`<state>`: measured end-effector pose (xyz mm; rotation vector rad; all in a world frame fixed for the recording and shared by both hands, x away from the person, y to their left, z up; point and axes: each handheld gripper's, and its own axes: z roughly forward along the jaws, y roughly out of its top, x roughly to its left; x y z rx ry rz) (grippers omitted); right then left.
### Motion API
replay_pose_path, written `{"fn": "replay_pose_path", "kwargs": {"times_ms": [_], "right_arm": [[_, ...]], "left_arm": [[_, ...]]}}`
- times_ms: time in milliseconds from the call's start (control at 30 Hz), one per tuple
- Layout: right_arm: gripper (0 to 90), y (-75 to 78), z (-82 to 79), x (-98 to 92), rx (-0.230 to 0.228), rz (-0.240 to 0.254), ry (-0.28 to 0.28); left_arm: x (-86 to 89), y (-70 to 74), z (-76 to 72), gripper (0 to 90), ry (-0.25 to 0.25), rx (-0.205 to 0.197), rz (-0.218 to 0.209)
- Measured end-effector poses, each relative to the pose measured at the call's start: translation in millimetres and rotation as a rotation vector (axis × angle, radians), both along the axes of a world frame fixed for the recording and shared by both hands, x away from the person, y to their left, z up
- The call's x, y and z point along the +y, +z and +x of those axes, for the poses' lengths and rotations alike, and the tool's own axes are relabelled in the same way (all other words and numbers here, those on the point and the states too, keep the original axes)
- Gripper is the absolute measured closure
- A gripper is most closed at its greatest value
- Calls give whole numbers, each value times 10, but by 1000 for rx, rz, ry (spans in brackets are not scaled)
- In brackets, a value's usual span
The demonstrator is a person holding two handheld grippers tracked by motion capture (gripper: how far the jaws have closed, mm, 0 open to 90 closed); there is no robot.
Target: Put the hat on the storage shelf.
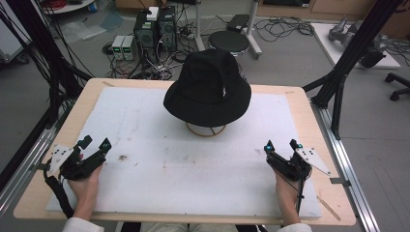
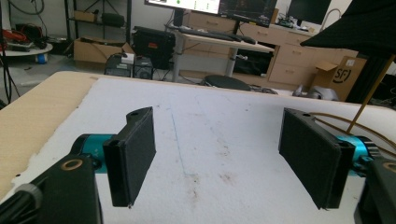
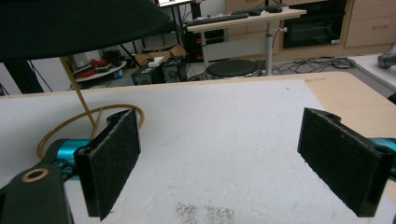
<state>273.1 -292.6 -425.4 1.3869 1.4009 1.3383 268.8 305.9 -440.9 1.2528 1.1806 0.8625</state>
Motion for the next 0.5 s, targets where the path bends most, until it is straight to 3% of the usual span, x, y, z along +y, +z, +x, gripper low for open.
{"fn": "replay_pose_path", "kwargs": {"times_ms": [267, 500], "right_arm": [[124, -15, -7, -7, 11, 9, -2], [124, -8, -21, 25, -3, -42, 0]], "left_arm": [[1, -2, 5, 275, 1, 1, -4], [12, -5, 7, 274, 3, 5, -4]]}}
